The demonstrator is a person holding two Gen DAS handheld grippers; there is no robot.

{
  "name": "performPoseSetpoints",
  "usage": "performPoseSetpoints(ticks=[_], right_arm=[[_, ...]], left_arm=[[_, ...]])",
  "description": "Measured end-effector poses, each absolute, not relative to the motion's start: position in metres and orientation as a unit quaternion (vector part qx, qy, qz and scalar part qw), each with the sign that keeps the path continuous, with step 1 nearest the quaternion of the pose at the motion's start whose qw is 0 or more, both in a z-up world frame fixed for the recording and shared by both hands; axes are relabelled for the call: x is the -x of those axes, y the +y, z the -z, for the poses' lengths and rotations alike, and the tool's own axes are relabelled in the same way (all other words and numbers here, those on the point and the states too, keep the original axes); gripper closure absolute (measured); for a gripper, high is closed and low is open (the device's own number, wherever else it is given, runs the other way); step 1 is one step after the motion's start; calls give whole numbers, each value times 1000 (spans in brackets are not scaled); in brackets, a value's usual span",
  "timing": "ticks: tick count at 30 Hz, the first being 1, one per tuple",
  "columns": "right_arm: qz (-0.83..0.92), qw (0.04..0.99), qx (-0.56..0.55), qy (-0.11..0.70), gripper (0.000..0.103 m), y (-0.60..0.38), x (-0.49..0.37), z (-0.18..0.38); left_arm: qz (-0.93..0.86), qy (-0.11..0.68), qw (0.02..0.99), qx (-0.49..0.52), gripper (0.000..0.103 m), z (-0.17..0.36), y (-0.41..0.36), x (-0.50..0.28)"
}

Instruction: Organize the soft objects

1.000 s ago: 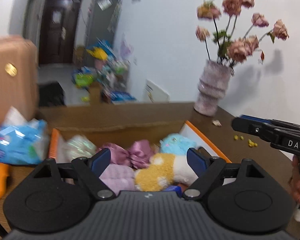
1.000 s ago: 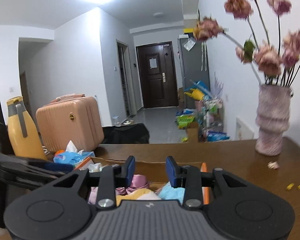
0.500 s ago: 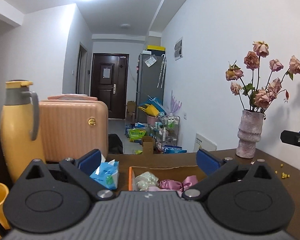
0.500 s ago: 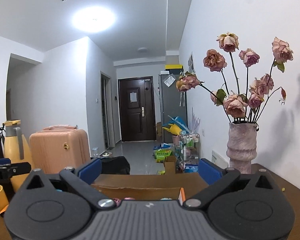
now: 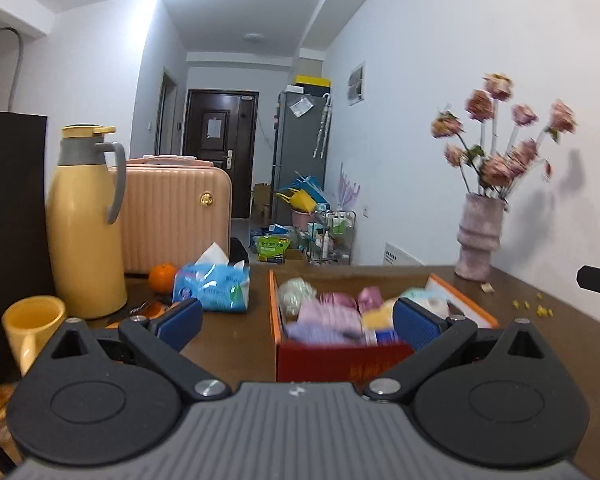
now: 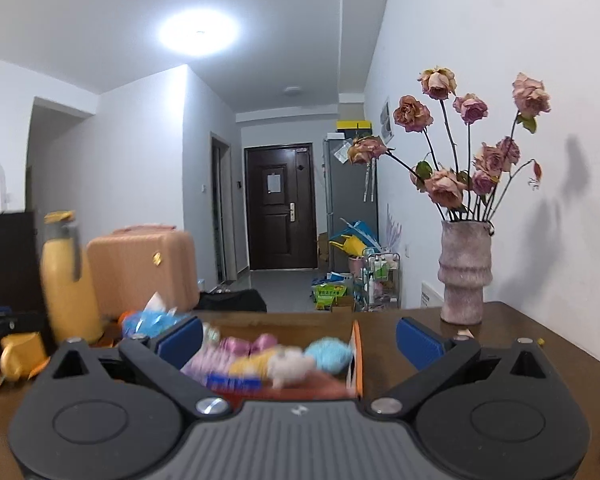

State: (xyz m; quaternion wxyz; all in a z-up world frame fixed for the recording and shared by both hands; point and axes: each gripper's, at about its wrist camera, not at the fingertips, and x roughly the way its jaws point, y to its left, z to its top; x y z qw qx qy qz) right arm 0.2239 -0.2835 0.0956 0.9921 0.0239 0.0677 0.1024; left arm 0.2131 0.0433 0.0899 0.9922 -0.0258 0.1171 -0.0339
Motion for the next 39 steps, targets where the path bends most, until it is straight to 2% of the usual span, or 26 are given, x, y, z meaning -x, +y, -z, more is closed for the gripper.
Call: performPoseSetpoints(ticks=[8,11,15,19,23,39], right_arm=[[-132,986,2,97,0,-273,-107,-48],[-134,985,-25,103,0,-266,-67,-24],[-140,984,-45,99,0,-259,-21,-3],[-125,988,12,91,0,-250,-24,-5],[-107,992,1,67,0,-252,-21,-8],[-109,992,-13,66,0,-258,-27,-17]], left_arm=[[-1,98,995,30,0,-52,41,-96],[-43,116,992,14,0,-33,33,-58],[-18,101,995,1,0,-34,27,-24],[-25,77,996,-33,0,-40,17,-21],[-3,99,995,1,0,-38,19,-23],[-8,98,995,-8,0,-34,18,-25]])
